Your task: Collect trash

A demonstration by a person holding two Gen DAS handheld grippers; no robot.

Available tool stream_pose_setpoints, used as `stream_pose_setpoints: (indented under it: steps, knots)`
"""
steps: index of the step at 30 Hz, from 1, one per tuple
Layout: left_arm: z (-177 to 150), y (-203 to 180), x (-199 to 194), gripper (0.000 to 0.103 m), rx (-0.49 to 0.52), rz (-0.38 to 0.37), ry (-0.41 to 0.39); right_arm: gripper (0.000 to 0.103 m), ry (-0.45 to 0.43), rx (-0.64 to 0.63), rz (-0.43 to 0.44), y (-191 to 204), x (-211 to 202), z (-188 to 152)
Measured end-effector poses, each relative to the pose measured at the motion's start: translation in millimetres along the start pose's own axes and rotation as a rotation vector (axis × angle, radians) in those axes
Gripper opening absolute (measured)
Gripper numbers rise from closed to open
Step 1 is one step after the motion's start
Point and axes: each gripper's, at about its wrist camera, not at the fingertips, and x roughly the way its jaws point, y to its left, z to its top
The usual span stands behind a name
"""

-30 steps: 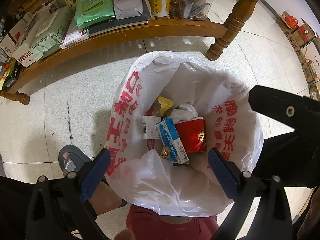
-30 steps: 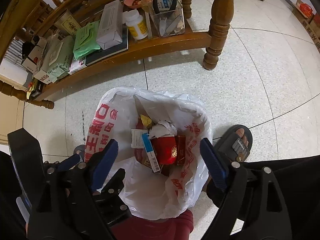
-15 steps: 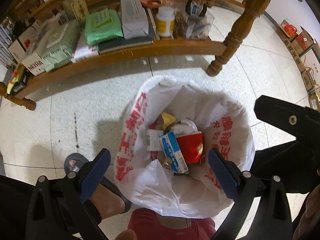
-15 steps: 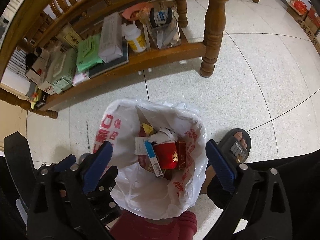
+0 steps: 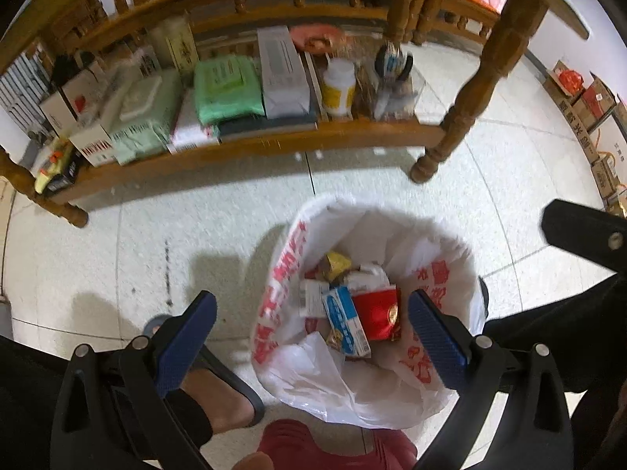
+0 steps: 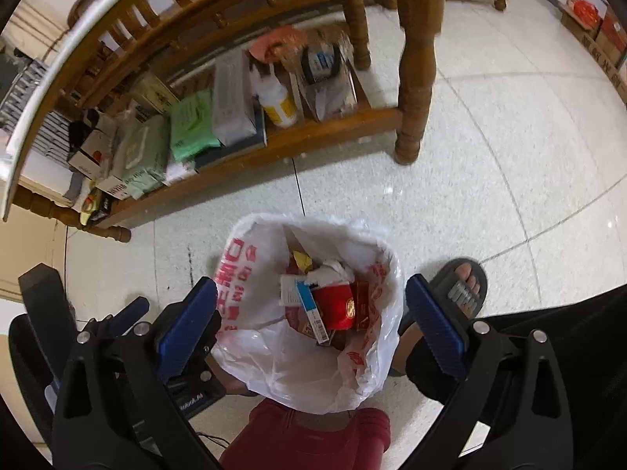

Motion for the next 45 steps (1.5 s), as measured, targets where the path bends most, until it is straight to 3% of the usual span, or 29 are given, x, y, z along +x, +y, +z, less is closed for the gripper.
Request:
stream_pose_setpoints:
  steps: [14, 25, 34, 45]
  knots:
    - [58, 29, -122, 0.095, -0.06, 0.093, -0.294, 0.096, -0.281, -0.149, 0.053, 47, -149, 50]
    - [85, 45, -202, 0.095, -0.066, 0.131, -0.435, 0.096, -0.46, -0.228, 0.06, 77, -230, 73]
    - [100, 65, -250, 0.095, -0.101, 0.173, -0.517, 0.096, -0.554, -0.288, 0.05, 96, -269, 79]
    - [106, 73, -268, 0.095, -0.112, 0.189, -0.545, 0.096, -0.581, -0.279, 0.046, 100, -275, 80]
